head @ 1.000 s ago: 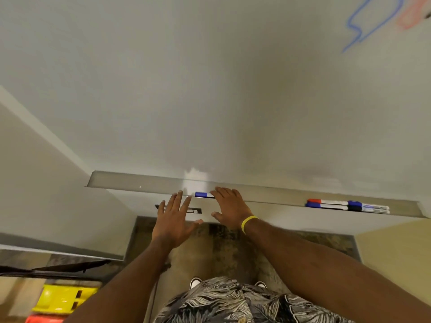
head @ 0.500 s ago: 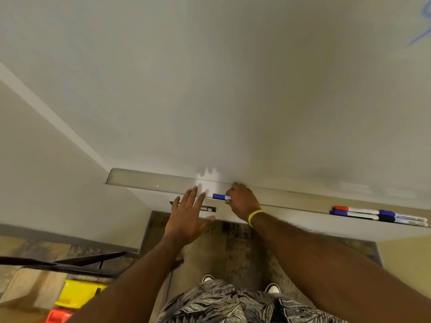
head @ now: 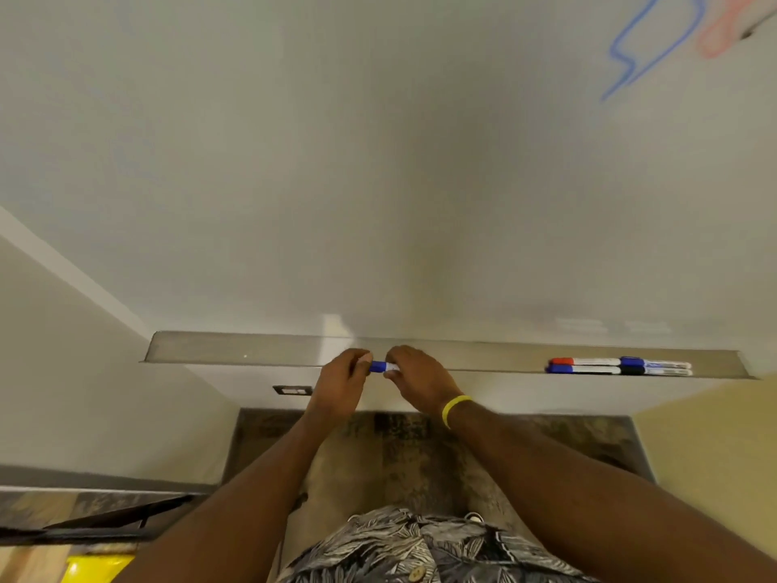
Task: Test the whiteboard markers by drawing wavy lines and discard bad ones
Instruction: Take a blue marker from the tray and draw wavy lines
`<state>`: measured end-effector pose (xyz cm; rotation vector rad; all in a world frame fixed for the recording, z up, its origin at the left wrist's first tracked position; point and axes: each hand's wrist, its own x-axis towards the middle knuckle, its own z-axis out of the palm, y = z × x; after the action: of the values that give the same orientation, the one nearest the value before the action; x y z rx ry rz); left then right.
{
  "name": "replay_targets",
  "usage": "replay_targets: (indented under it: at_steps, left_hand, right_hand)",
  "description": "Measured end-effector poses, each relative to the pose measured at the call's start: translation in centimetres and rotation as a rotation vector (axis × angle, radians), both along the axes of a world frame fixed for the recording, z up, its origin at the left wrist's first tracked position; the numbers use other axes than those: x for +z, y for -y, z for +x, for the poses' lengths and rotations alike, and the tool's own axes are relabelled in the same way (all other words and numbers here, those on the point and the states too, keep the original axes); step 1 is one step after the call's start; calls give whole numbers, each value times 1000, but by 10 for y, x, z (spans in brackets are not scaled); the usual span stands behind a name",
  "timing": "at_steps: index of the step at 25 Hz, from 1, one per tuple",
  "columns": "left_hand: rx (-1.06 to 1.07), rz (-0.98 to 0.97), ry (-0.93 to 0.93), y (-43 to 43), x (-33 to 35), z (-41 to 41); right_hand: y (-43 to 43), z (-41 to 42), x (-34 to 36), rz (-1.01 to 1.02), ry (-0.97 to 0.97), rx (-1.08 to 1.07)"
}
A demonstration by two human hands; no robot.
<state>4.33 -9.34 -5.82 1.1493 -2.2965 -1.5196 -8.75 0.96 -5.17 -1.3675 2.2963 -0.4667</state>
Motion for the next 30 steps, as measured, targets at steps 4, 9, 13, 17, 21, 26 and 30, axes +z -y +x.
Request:
replay_targets:
  at_steps: [4, 9, 13, 17, 21, 26, 30]
  left_hand:
    - [-82, 125, -30, -26, -1, -19]
    - [-164, 144, -26, -63, -2, -47]
    - [-236, 116, -15, -89, 2, -67]
    - [-289, 75, -25, -110, 4, -87]
    - [-326, 45, -22, -124, 6, -103]
    - [-161, 48, -86, -125, 5, -114]
    - [-55, -81, -31, -109, -2, -123]
  right_hand:
    - [-46, -2, 7, 10, 133, -12]
    - [-95, -15, 3, 50, 158, -141]
    - [-125, -26, 3, 71, 145, -179]
    - [-148, -41, 5, 72, 112, -203]
    - [-161, -55, 10, 89, 133, -222]
    - [-186, -81, 5, 149, 187, -292]
    - [-206, -93, -2, 96, 314, -387]
